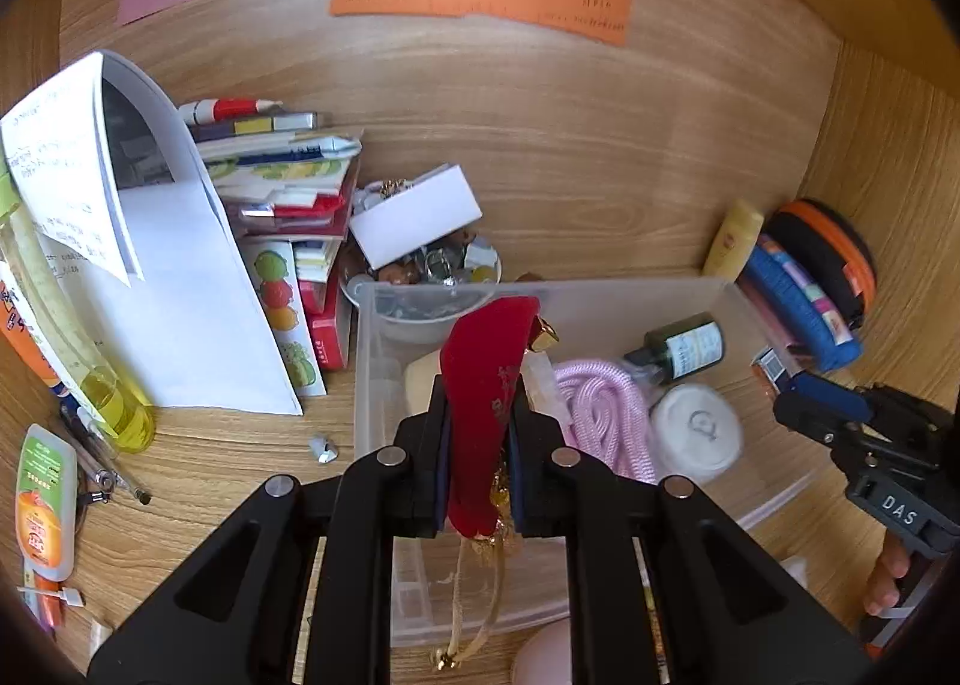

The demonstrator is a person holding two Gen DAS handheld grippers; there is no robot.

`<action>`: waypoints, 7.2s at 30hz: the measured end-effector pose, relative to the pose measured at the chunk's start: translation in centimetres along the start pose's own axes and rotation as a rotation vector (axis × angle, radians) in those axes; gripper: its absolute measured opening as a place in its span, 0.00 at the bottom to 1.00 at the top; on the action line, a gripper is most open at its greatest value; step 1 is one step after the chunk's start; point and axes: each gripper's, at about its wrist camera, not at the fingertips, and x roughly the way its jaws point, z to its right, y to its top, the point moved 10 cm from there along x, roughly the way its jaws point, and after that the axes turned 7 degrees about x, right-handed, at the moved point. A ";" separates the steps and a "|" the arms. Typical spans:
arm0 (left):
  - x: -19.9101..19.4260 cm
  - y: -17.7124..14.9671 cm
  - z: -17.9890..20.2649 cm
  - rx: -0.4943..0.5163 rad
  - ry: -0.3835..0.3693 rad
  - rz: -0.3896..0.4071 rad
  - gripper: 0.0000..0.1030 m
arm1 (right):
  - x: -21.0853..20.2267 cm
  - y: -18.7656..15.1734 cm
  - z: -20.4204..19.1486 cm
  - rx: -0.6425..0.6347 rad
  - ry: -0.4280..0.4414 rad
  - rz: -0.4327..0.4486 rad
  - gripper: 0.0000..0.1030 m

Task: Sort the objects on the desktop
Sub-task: 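Carry the red pouch with left gripper while right carries Max box into box, then move both grippers to the white cloth bag and the small dark box on the desk, then grasp the small dark box with the left gripper while the right gripper grasps the white cloth bag, then carry the dark box with left gripper while right carries cloth bag into clear box, release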

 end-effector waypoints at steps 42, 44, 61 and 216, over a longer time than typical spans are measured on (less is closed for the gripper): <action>-4.1 0.8 -0.4 0.007 -0.009 0.066 0.77 | -1.2 -0.6 -1.5 -0.080 -0.060 0.040 0.79; -4.9 0.9 -0.6 -0.005 -0.022 0.071 0.81 | -2.0 -0.6 -1.8 -0.079 -0.048 0.048 0.81; -9.2 -3.1 -2.9 0.022 0.073 0.055 0.85 | -5.8 -3.2 -3.5 -0.049 -0.002 0.034 0.83; -0.7 -1.3 3.5 -0.016 -0.076 -0.033 0.31 | 0.0 0.0 -2.0 -0.249 -0.100 0.072 0.63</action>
